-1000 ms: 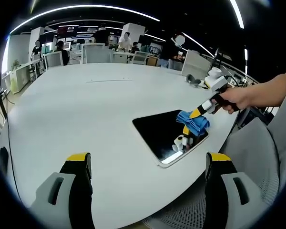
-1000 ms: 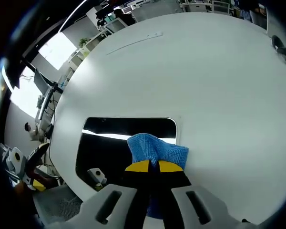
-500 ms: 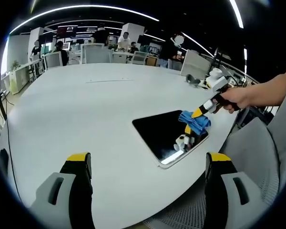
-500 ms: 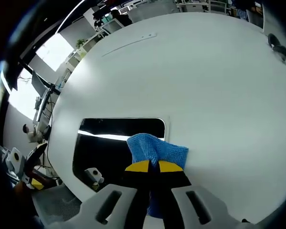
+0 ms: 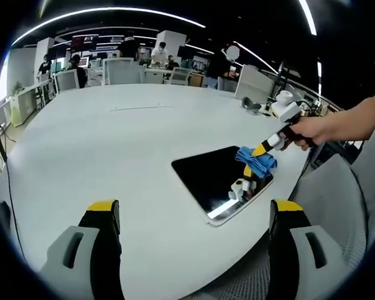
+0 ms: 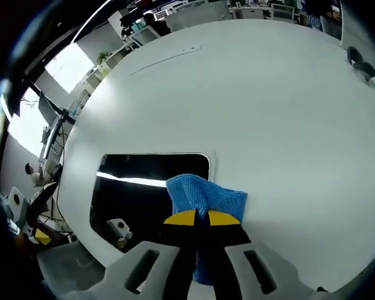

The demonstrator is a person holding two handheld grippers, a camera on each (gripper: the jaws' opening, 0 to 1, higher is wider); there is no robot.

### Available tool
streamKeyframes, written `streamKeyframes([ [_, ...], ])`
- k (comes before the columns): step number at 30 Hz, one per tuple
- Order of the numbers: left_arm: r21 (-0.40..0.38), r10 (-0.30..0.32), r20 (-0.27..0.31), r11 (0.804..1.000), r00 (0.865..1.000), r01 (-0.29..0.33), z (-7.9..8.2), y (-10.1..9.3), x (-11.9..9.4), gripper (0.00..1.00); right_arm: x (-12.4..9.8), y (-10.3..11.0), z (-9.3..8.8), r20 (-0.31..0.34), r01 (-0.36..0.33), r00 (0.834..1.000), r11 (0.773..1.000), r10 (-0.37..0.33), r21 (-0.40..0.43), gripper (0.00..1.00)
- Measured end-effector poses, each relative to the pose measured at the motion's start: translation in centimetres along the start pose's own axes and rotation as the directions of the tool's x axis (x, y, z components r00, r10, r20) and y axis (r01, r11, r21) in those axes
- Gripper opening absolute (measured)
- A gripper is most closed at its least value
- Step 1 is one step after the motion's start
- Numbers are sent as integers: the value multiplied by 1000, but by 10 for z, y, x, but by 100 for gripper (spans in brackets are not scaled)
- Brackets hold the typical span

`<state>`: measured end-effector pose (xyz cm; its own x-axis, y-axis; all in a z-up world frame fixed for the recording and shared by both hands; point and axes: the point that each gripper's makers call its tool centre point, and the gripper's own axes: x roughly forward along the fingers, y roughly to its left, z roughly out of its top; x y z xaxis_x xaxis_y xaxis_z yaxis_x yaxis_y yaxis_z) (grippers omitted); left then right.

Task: Wipe the mirror surface with the cleaning cloth until all visible marks leave the cleaned area.

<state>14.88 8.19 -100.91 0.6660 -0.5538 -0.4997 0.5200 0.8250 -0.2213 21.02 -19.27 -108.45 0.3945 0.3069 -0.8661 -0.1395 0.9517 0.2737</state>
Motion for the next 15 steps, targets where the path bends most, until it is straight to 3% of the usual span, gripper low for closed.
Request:
streamKeyframes([
  [15, -3, 1, -6, 1000, 1000, -1, -5, -3, -3, 99, -7, 2, -16, 9, -5, 1000, 1000, 5, 26, 0],
])
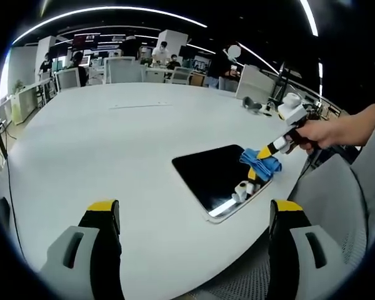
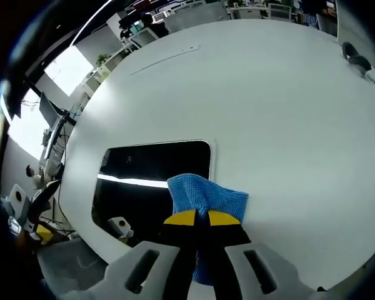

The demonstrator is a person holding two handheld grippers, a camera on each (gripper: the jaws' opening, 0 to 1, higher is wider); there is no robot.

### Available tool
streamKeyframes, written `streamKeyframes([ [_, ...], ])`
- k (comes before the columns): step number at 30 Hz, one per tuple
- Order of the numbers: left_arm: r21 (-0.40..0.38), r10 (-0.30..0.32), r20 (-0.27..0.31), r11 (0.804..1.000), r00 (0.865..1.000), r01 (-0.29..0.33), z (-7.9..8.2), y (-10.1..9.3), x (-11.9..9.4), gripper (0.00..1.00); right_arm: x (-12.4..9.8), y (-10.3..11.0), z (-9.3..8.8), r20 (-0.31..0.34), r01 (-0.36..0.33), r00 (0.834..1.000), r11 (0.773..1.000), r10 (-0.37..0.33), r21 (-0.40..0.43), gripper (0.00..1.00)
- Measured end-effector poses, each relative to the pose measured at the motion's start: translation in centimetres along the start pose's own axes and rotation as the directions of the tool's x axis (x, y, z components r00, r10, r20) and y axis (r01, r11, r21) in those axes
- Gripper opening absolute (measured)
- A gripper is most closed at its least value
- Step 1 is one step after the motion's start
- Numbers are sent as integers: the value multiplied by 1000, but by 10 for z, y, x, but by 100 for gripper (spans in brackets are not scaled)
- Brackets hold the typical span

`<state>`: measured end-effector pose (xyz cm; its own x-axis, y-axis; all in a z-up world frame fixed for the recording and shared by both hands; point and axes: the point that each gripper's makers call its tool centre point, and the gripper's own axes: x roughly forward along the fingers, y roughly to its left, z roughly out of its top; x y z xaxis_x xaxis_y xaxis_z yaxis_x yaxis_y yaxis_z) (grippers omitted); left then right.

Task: Wipe the mirror surface with the cleaning cloth until all visible marks leave the cleaned area.

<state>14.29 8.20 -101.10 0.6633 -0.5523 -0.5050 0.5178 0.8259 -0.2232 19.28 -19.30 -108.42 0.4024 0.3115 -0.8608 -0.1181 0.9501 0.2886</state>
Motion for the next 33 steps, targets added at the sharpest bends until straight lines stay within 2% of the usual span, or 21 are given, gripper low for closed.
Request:
streamKeyframes([
  [10, -4, 1, -2, 1000, 1000, -1, -3, -1, 2, 99, -6, 1, -12, 8, -5, 1000, 1000, 5, 12, 0],
  [33, 2, 3, -6, 1000, 1000, -3, -4, -5, 1, 98, -12, 2, -28, 13, -13, 1000, 1000, 12, 16, 0],
])
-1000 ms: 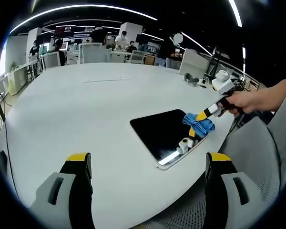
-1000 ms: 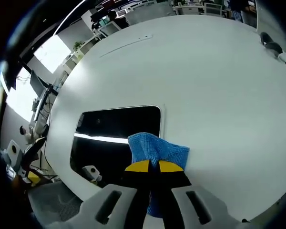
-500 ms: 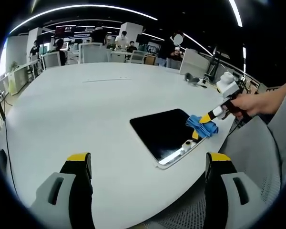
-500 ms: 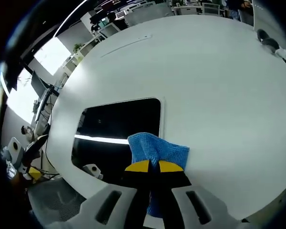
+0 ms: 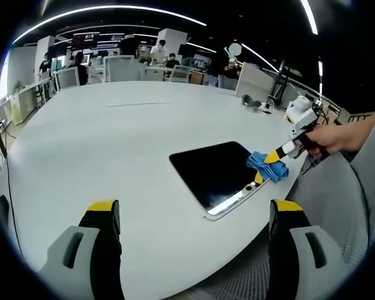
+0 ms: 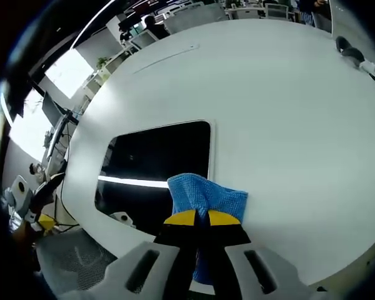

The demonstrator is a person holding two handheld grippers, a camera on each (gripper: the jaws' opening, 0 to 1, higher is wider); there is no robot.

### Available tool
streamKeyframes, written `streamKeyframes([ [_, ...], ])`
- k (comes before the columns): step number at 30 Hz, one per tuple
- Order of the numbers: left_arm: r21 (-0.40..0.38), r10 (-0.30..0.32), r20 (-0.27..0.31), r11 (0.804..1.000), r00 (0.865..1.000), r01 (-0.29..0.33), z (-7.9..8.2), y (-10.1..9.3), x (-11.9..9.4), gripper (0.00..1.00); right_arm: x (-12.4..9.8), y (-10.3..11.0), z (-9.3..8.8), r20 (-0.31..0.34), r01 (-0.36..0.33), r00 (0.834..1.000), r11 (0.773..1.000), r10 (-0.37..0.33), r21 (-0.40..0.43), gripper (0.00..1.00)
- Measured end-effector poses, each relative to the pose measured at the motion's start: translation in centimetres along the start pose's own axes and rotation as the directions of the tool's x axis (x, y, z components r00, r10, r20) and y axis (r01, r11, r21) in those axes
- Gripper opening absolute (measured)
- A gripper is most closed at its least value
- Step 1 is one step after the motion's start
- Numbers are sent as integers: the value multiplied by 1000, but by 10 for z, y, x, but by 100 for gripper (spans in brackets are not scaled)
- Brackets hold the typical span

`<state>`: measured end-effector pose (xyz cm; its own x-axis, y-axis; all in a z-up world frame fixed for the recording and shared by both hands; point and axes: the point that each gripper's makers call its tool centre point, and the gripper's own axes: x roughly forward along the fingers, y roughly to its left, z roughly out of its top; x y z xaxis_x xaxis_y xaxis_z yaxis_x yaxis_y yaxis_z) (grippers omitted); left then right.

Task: Wipe the mirror surface with the cleaning cloth until all visible marks leave the cleaned area.

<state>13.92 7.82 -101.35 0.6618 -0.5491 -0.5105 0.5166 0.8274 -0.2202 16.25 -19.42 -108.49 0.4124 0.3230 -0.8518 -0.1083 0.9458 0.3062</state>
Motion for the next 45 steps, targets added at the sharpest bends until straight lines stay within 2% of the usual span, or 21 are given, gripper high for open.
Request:
streamKeyframes([
  [10, 2, 4, 2, 1000, 1000, -4, -2, 1, -1, 98, 1, -1, 1, -4, 21, 1000, 998, -21, 52, 0],
  [20, 2, 1, 14, 1000, 1000, -1, 1, -2, -1, 98, 4, 9, 4, -18, 17, 1000, 998, -16, 62, 0],
  [28, -4, 16, 8, 1000, 1000, -16, -6, 6, -6, 99, 6, 15, 4, -18, 27, 1000, 997, -26, 72, 0],
  [36, 4, 3, 3, 1000, 1000, -3, -7, 4, -3, 99, 7, 18, 5, -14, 40, 999, 995, -38, 94, 0],
  [45, 12, -4, 2, 1000, 1000, 4, -4, 6, -4, 99, 13, 34, 5, -28, 25, 999, 996, -22, 90, 0],
])
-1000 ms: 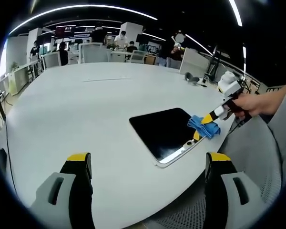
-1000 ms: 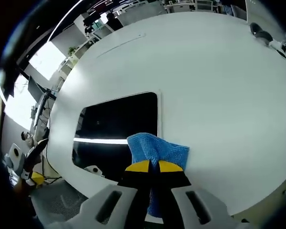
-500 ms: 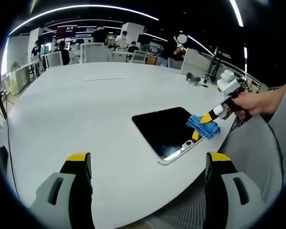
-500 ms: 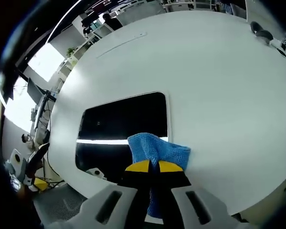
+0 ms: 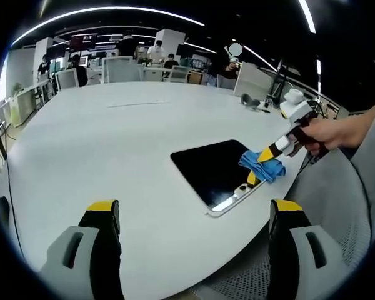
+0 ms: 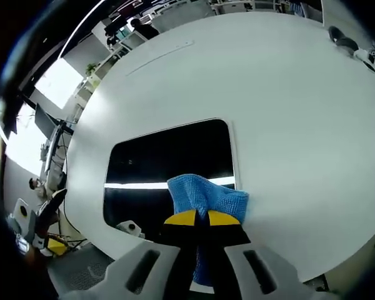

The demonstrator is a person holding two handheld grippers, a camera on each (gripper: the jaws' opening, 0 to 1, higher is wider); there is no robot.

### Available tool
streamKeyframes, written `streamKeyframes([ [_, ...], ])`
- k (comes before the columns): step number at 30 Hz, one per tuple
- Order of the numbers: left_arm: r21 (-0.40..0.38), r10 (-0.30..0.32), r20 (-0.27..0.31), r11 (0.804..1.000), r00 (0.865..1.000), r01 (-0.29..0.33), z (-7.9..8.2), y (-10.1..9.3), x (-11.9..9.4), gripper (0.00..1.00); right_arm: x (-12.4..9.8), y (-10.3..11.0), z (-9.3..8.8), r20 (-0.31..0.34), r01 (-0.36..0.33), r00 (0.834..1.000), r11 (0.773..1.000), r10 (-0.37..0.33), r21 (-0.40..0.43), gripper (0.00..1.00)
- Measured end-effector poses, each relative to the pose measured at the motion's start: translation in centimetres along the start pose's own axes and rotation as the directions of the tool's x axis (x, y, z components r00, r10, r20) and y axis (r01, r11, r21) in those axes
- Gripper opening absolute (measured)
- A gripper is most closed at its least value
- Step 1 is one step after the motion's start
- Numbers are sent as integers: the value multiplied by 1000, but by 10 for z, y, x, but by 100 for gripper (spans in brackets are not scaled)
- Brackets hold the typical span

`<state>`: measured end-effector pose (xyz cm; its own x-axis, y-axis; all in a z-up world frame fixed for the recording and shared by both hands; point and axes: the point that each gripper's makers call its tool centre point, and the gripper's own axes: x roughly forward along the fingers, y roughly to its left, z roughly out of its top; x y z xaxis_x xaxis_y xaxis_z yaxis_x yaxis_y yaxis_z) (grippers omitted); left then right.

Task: Wipe the mirror surface with the cleaning cloth until all visible marks leave the cleaned area.

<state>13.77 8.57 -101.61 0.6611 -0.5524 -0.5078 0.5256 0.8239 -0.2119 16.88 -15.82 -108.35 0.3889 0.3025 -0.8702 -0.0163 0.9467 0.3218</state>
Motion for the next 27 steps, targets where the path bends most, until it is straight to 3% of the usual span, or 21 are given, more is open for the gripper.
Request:
streamKeyframes([
  [27, -11, -2, -7, 1000, 1000, 2, -6, 4, -3, 99, 20, 59, -3, -52, -52, 997, 995, 48, -86, 0],
])
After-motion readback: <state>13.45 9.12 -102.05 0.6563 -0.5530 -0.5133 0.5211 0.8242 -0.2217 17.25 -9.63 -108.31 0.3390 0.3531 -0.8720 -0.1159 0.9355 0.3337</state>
